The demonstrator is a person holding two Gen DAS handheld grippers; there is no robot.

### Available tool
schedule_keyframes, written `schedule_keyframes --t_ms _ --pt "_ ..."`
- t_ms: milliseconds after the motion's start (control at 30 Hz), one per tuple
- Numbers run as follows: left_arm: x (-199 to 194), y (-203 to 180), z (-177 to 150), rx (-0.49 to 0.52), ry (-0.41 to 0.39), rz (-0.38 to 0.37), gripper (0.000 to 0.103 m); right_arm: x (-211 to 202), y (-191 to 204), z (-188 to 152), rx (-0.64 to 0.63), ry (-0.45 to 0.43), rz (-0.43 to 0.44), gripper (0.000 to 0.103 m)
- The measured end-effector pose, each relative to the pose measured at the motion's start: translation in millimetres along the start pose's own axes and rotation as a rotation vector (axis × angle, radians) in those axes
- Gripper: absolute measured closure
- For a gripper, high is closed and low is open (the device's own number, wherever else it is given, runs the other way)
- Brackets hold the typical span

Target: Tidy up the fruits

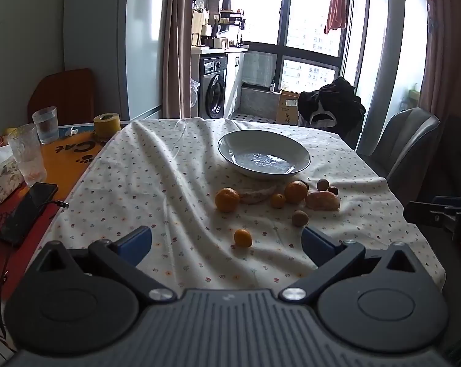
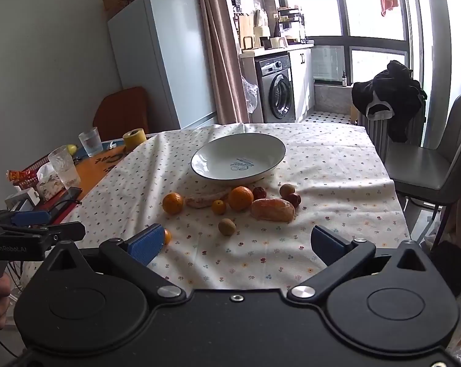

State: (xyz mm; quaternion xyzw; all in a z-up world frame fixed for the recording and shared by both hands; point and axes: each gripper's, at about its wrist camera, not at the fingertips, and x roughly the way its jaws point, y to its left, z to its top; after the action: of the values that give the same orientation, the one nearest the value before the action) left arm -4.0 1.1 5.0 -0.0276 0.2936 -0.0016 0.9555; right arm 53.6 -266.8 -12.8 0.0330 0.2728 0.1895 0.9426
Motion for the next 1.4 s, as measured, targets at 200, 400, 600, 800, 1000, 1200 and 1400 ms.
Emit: schedule_keyframes --t_ms 200,400,600,800,1000,1200,1400 --pt "-1.6 1.5 -0.4 -0.002 -0.001 -0.010 0.000 4.3 4.1 -1.2 -0.015 -0.002 -0.015 0.000" --pt "-2.1 -1.4 -1.1 0.001 0.003 -0.017 0.000 2.3 4.2 0.2 -0.018 -0.004 -0.024 0.000" --pt "-4.0 -1.7 -1.2 0.005 0.000 -0.027 0.000 0.8 5.7 2.5 -0.019 -0.011 -0.031 0.000" --pt "-3.3 -2.0 -2.0 0.005 0.001 -0.022 0.000 -1.0 6.6 2.8 -0.027 -0.010 -0.036 0.000" --pt "-4.0 -3.0 -1.5 0.011 -0.002 -0.021 0.000 -1.9 6.1 2.9 -0.021 -0.013 -0.035 0.000" --pt "-5.4 -1.7 -0.4 0.007 -0.003 -0.023 0.000 0.1 9.7 1.9 -0.026 -0.008 -0.032 0.000" --pt "-8.2 -1.7 1.9 0.009 -0.007 -0.025 0.000 0.5 11.4 0.6 -0.034 -0.001 -0.046 0.000"
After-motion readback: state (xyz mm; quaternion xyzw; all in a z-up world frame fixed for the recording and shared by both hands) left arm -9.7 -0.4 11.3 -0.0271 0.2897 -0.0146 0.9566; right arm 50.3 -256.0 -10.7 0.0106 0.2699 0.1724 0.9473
